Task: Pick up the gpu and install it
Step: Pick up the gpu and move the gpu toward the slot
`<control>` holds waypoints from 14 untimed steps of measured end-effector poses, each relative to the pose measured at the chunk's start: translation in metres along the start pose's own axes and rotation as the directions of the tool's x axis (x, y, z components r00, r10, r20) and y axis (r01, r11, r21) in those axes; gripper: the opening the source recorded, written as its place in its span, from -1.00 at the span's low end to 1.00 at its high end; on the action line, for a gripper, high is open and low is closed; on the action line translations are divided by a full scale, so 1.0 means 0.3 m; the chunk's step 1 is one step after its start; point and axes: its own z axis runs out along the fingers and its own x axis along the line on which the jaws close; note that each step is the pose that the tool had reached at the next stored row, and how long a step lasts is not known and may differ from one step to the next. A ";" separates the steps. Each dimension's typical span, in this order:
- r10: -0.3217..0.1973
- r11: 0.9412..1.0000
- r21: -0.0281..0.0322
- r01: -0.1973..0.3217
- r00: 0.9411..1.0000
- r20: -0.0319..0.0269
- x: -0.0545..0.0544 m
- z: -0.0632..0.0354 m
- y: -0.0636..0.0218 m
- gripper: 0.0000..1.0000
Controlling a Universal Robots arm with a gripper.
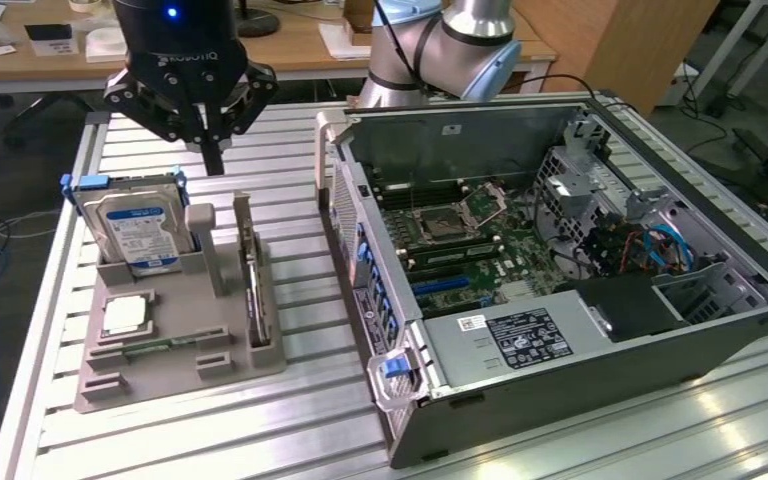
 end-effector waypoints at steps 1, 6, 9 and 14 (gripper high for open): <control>0.000 1.000 0.000 0.000 1.000 0.000 0.000 0.000 0.000 -0.79; 0.000 1.000 0.000 0.000 1.000 0.000 0.000 0.000 0.000 -0.66; 0.000 1.000 0.000 0.000 1.000 0.000 0.000 0.000 0.000 -0.29; 0.000 1.000 0.000 0.000 1.000 0.000 0.000 0.000 0.000 0.05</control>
